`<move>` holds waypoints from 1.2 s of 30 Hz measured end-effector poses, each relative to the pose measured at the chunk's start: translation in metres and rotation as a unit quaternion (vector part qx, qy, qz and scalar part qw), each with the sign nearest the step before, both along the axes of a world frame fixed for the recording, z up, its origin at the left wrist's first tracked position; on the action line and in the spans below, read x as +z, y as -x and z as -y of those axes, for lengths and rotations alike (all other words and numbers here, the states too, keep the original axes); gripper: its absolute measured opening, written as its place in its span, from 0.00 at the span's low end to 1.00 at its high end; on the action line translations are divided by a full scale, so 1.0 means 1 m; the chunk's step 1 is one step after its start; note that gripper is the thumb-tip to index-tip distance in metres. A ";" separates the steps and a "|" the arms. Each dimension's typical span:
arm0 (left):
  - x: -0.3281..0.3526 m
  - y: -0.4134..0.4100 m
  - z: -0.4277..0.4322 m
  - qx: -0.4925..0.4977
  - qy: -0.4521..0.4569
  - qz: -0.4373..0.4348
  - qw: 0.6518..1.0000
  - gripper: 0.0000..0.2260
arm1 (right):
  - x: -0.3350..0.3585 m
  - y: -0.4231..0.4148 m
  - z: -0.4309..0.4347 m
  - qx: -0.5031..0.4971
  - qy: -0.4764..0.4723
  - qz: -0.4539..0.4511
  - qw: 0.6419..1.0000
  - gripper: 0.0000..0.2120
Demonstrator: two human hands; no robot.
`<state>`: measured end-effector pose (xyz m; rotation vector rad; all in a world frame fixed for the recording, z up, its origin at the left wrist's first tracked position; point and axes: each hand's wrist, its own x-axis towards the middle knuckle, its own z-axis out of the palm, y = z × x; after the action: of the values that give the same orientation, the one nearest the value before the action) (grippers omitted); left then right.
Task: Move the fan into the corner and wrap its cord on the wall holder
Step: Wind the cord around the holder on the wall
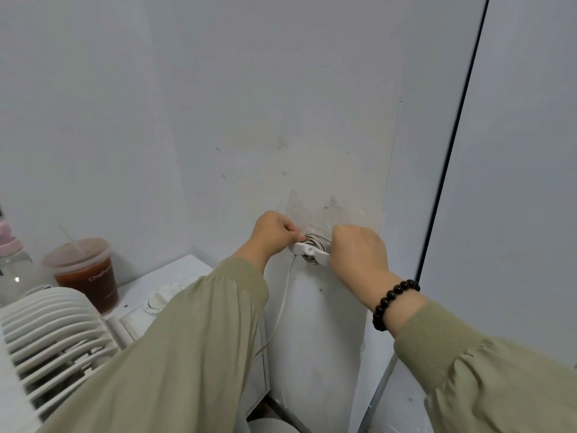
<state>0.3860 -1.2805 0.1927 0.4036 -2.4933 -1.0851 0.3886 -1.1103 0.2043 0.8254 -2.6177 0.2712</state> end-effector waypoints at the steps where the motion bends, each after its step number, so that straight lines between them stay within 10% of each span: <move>1: 0.003 0.000 0.001 -0.011 0.016 0.018 1.000 0.04 | -0.004 0.001 0.000 -0.007 0.030 0.020 0.999 0.12; 10: 0.011 -0.004 0.009 -0.074 -0.001 0.091 0.993 0.06 | -0.057 0.001 0.010 -0.012 0.311 0.284 0.907 0.11; 14: 0.005 -0.004 0.008 -0.069 -0.019 0.082 0.994 0.09 | -0.071 -0.001 0.032 -0.046 0.486 0.553 0.676 0.19; 16: 0.003 -0.003 0.007 -0.067 -0.015 0.080 0.994 0.09 | -0.070 -0.004 0.038 -0.041 0.506 0.603 0.615 0.17; 25: 0.003 -0.004 0.006 -0.074 -0.004 0.109 0.991 0.11 | -0.075 -0.001 0.032 0.004 0.470 0.559 0.684 0.14; 30: 0.003 -0.005 0.005 -0.075 0.003 0.112 0.991 0.09 | -0.092 -0.004 0.033 0.008 0.455 0.330 0.827 0.20; 36: 0.002 -0.007 0.002 -0.055 0.020 0.093 0.994 0.08 | -0.100 -0.012 0.044 -0.026 0.479 0.243 0.843 0.17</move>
<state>0.3934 -1.2825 0.1943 0.3737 -2.7254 -1.0813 0.4007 -1.1542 0.1041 0.3258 -2.3757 1.7804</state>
